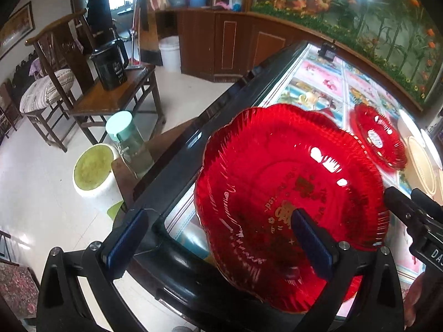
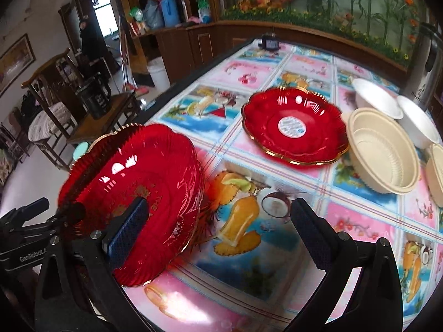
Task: Organize plates and bowls
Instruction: 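Grasp the rim of the large red plate with the left gripper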
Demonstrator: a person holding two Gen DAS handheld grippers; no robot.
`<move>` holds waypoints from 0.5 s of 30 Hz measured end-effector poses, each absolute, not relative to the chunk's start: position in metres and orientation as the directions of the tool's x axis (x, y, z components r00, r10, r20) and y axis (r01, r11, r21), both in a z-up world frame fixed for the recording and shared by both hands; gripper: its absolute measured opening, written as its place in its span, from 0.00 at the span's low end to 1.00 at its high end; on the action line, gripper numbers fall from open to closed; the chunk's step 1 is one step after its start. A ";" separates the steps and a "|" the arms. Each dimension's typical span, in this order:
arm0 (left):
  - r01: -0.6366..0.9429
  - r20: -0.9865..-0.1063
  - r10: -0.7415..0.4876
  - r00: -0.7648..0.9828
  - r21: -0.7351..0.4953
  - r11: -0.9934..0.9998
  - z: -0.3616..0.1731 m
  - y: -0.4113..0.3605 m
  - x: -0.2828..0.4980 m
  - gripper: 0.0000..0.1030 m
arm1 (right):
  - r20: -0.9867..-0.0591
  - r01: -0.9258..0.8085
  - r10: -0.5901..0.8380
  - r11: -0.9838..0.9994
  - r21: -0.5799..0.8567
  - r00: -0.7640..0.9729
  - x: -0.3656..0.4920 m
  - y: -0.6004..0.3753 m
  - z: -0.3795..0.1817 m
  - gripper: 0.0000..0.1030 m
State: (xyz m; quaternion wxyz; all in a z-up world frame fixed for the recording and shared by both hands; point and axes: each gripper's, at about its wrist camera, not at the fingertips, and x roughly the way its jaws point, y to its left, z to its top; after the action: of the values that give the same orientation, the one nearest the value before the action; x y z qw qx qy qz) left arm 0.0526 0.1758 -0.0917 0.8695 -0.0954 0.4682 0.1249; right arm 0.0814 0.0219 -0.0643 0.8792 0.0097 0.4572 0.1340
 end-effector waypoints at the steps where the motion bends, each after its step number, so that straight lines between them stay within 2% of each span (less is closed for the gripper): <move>1: -0.309 -0.844 0.127 0.521 -0.048 0.950 -0.094 0.176 0.054 1.00 | -0.808 -0.224 0.252 0.963 0.153 0.533 0.085 0.023 -0.067 1.00; 8: -0.312 -0.861 0.111 0.497 -0.057 0.948 -0.100 0.180 0.060 1.00 | -0.830 -0.209 0.264 0.961 0.182 0.492 0.097 0.027 -0.079 1.00; 15: -0.293 -0.874 0.102 0.475 -0.048 0.955 -0.107 0.176 0.065 0.97 | -0.862 -0.204 0.253 0.963 0.179 0.439 0.106 0.035 -0.091 0.88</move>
State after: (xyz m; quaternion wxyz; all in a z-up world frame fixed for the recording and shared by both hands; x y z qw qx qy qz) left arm 0.0648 0.1762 -0.1070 0.8535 -0.0957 0.4989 0.1158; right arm 0.1063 0.0345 -0.0912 0.8480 0.0239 0.5121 0.1348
